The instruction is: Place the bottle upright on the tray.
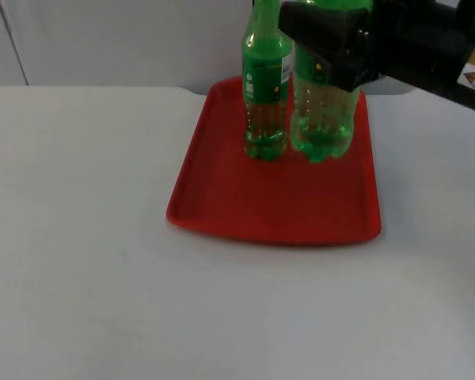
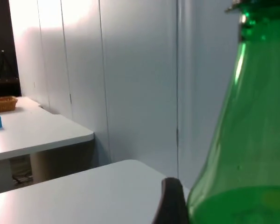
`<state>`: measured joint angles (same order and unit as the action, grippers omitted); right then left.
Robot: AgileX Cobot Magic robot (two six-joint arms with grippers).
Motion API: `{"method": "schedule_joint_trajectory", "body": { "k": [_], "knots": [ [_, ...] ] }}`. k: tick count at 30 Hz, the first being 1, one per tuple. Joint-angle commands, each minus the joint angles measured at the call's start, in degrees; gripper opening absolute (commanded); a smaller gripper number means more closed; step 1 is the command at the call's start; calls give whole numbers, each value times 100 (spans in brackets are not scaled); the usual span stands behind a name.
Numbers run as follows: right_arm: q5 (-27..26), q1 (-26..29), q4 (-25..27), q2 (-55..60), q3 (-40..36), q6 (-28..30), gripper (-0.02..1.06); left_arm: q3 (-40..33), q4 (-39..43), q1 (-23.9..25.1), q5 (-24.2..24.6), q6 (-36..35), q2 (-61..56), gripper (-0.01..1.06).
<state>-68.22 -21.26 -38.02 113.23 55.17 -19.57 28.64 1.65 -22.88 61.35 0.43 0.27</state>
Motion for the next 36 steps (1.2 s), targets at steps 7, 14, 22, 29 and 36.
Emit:
{"method": "schedule_joint_trajectory", "body": {
  "k": [7,14,22,29,36],
  "knots": [
    [-175,-17,-555,692,1071,-687,0,-27,32,11,15,-43,-27,105],
    [-175,-17,-1069,1421,1910,-1579,0,-27,32,11,15,-43,-27,105],
    [-175,-232,-1249,1990,2250,-1242,0,-27,32,11,15,-43,-27,105],
    [-30,-540,-1291,2068,2250,-363,0,-27,32,11,15,-43,-27,105],
    [-17,-544,-757,2255,2250,-178,0,-27,32,11,15,-43,-27,105]
  ]
}}
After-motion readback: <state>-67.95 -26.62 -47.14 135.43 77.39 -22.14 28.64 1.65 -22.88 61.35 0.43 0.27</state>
